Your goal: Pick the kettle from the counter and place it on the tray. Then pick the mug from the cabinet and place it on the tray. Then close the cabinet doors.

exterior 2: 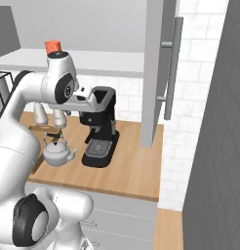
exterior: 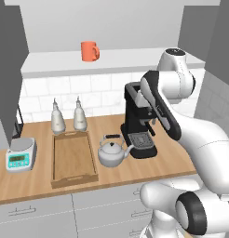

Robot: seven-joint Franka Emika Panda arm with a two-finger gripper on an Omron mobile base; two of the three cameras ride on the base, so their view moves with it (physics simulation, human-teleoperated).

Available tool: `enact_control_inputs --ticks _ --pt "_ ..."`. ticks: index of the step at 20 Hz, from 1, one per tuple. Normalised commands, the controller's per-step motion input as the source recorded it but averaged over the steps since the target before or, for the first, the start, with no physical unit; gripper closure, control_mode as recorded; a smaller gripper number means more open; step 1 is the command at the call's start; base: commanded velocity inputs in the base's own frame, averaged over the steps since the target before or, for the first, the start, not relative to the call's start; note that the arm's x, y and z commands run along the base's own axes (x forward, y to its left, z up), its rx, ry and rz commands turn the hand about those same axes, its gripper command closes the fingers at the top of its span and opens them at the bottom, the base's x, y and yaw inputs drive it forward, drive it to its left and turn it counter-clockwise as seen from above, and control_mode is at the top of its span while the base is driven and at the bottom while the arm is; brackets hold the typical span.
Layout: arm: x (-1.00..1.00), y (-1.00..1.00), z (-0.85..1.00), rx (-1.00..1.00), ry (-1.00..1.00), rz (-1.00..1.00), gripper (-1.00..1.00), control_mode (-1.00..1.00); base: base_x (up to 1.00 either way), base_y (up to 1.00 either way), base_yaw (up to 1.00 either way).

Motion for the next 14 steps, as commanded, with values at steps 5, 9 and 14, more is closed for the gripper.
enact_control_inputs --ticks 5,9,14 --pt "0.0 0.25 -0.14 0.0 0.06 0.05 -1.0 -1.0 0.0 0.0 0.0" --pt "0.0 0.38 -0.31 0.0 0.16 0.29 -1.0 -1.0 0.0 0.0 0.0" --pt "0.0 0.23 -0.27 0.0 0.23 0.31 -1.0 -1.0 0.0 0.0 0.0"
